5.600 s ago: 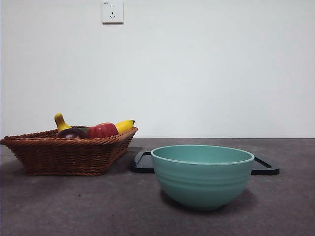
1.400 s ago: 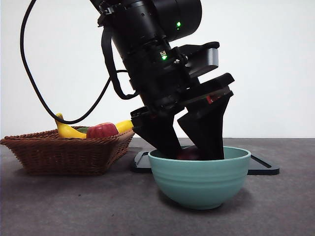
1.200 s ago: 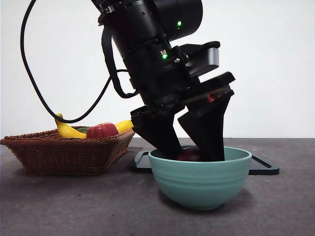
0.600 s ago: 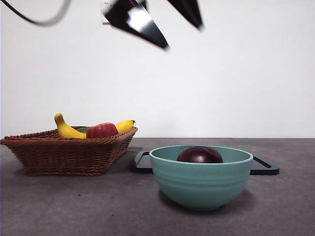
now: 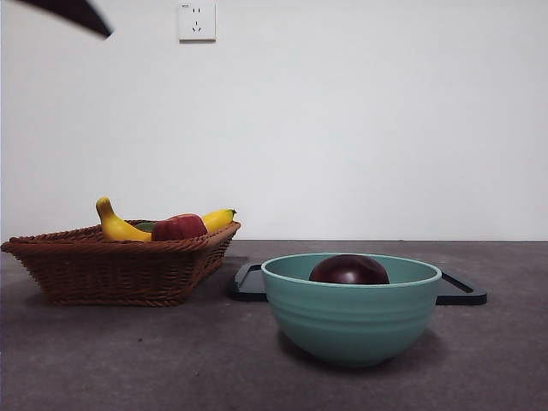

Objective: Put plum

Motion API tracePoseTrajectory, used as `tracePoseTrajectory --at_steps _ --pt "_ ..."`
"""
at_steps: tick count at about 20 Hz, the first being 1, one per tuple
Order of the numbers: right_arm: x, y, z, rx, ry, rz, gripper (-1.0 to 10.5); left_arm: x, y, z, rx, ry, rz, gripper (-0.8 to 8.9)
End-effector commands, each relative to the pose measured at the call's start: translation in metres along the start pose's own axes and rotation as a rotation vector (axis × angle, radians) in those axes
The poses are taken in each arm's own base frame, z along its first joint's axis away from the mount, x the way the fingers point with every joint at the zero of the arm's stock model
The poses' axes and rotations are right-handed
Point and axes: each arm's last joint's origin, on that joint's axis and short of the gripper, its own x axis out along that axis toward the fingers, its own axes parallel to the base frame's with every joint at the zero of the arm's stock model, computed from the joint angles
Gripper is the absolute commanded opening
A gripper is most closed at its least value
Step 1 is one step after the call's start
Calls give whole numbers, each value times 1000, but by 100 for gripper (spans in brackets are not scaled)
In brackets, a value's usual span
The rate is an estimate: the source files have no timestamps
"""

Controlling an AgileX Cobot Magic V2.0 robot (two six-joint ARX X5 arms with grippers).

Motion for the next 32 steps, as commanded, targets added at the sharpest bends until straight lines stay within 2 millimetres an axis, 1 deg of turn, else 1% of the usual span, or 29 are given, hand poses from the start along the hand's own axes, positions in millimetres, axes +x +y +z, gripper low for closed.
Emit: tracePoseTrajectory --at_steps 1,3,5,11,13,19,22,24,27,29,32 --pt "-3 2 4 -10 -13 13 429 4 0 -19 -42 11 -53 375" --pt "-3 3 4 -8 -13 40 429 7 -1 -33 -80 20 -122 375" --pt "-2 4 4 -10 -10 59 429 8 -2 -40 -91 40 -164 375" --pt "-1 8 3 -16 14 94 429 7 -2 -34 -92 -19 -172 374" --pt "2 8 4 -21 23 102 429 7 -2 -35 -95 -14 -171 374" --pt "23 0 12 43 109 113 428 7 -2 -34 -90 -19 -172 374" --pt "42 -5 16 55 162 130 427 7 -2 -34 -87 -17 -172 374" --pt "63 -10 14 72 210 145 427 7 -2 -35 -87 -14 -171 374" --pt "101 -17 3 98 238 150 426 7 -2 -35 -80 -14 -171 374" --pt "125 -19 -6 105 247 125 375 7 -2 -35 -80 -14 -171 374" --pt "152 -19 -13 86 274 78 358 7 -2 -35 -80 -14 -171 374"
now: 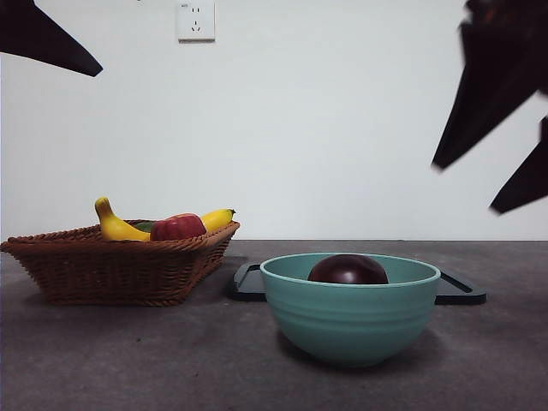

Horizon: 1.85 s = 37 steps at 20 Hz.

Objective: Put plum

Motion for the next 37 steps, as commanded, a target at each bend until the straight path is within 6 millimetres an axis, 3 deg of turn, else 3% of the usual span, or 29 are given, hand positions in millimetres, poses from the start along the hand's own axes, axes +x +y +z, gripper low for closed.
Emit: tracePoseTrajectory --at_steps 1,7,11,17,23,30,37 --pt "18 1 4 3 19 -48 358 -1 -2 3 19 -10 -8 374" --pt "57 8 8 -29 47 -146 237 -1 -2 3 18 -10 -8 374" --pt "73 11 8 -44 54 -189 138 -1 -2 3 18 -10 -8 375" --pt "80 15 7 -58 58 -186 11 -1 -2 3 19 -10 -8 374" --pt "77 18 12 -32 21 -168 11 -1 -2 3 21 -9 -8 375" --pt "53 31 58 -32 -127 -186 11 -1 -2 3 22 -10 -8 375" --pt "56 8 120 3 -181 -248 10 -1 -2 3 32 -10 -8 375"
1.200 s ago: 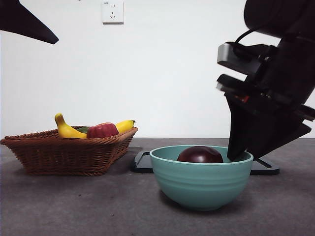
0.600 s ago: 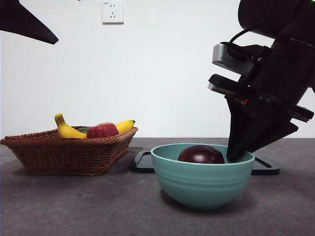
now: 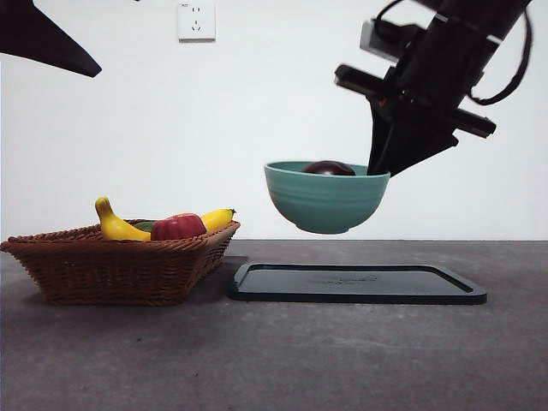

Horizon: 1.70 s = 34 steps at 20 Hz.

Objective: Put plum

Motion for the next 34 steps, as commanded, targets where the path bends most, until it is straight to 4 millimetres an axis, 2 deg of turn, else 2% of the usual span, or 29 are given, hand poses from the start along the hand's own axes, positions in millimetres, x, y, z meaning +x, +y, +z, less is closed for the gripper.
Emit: tracePoseTrajectory --at_steps 1,6,12,17,20,21,23,26,28,30,34 --pt "12 -3 19 -17 -13 -10 10 -1 -2 3 29 -13 -8 375" --pt "43 -23 36 14 18 -48 11 -1 -2 3 28 -11 -8 375" --pt "72 -43 32 36 57 -80 10 -1 -2 1 19 9 -5 375" --pt "86 -48 25 38 100 -88 11 -1 -2 1 19 8 -6 374" --pt "87 -48 25 38 101 -89 12 -1 -1 1 18 11 -5 375" --pt "86 -48 25 39 99 -89 24 -1 -1 1 18 11 -5 374" --pt "85 -48 26 41 98 -91 133 -1 -1 1 18 11 -5 375" --pt "73 -45 31 39 65 -89 169 -1 -1 1 18 11 -5 374" --pt "55 -40 39 30 15 -88 169 -1 -1 1 18 10 -5 375" --pt "29 -33 46 12 -36 -78 169 -1 -2 1 20 7 -5 375" --pt "-40 -17 49 -30 -99 -24 169 -1 -2 1 25 5 -6 375"
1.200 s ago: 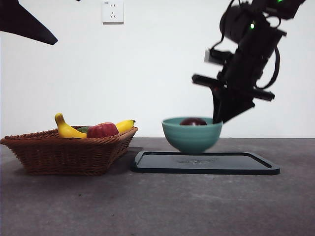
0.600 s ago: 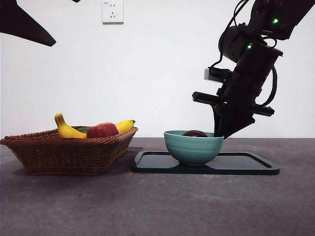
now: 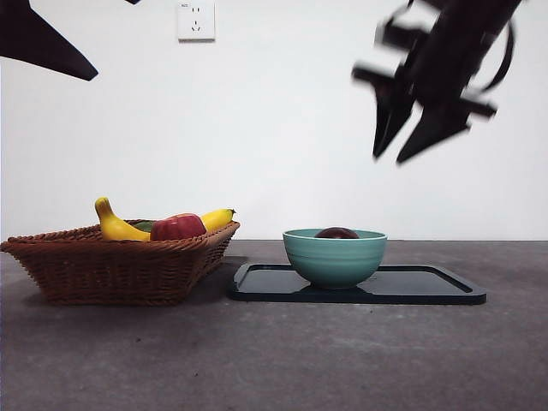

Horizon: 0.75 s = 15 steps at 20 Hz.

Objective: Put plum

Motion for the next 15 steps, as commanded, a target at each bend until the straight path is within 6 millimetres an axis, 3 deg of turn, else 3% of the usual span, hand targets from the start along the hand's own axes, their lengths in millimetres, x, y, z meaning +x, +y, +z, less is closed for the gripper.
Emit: tracePoseTrajectory --at_steps 1,5,8,11,15 --pt "-39 9 5 -36 -45 30 169 -1 -2 3 28 -11 -8 375" --pt "-107 16 -9 -99 -71 36 169 -1 -2 3 28 -11 -8 374" --pt "-142 18 -31 -104 -72 63 169 -1 -2 3 28 -11 -8 374" --pt "-158 17 -63 -112 -82 158 169 -1 -2 3 28 -11 -8 374" --pt "-161 11 -108 -112 -60 231 169 -1 -2 2 27 -8 -7 374"
